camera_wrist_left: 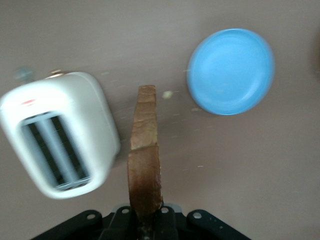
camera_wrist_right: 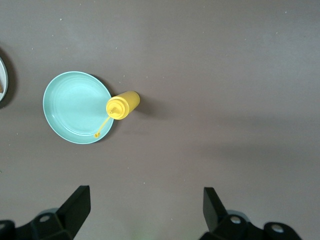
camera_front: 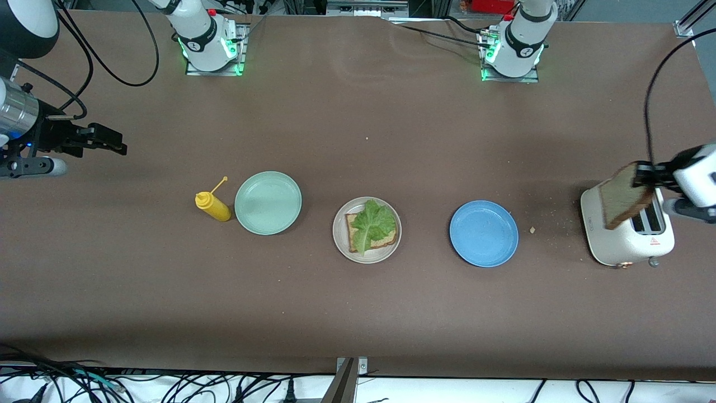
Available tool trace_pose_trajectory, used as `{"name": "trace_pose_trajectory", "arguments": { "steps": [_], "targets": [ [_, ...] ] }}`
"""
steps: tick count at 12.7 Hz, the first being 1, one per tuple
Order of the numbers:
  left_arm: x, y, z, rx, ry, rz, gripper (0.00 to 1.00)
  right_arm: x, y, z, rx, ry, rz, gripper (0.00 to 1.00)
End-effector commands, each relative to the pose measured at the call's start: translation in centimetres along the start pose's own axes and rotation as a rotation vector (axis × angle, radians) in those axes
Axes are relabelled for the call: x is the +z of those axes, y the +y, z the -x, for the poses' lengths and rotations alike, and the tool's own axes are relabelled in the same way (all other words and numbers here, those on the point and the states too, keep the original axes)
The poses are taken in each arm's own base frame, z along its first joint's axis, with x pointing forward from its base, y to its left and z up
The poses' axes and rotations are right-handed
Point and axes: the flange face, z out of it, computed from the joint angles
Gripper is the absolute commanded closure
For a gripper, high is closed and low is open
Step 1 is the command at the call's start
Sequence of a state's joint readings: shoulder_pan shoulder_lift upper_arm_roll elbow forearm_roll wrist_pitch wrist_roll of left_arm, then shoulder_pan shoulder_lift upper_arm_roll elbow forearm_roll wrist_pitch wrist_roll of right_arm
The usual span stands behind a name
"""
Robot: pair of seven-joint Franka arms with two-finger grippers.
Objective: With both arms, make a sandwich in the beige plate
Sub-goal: 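Carry the bread slice with the left gripper over the beige plate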
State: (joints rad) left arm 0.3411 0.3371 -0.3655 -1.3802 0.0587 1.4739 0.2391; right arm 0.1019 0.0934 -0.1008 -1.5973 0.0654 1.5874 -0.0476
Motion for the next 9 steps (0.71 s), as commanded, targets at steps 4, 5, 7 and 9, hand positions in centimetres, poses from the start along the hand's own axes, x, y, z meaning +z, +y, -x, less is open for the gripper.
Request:
{"name": "trace_pose_trajectory", "arguments": {
  "steps": [4,5,7,9],
  "targets": [
    [6.8,16.2,-6.0,0.190,-0.092,0.266,1.00,-0.6,1.7,0.1,0.026,-0.004,-0.016,0.00],
    [8.5,18.2,-7.4,0.196,-0.088,0.364,1.00,-0.1,1.8,-0.2,0.031,-0.011,-0.016,0.00],
    [11.1,21.5,-10.0,0.178,-0.020,0.526,1.00,-0.1,1.4,-0.2,0.033,-0.009,-0.015,0.00],
    [15.5,23.2,-12.5,0.137,-0.008,0.654,1.00,0.0,1.1,-0.3,0.032,-0.009,-0.014,0.00]
  ]
}}
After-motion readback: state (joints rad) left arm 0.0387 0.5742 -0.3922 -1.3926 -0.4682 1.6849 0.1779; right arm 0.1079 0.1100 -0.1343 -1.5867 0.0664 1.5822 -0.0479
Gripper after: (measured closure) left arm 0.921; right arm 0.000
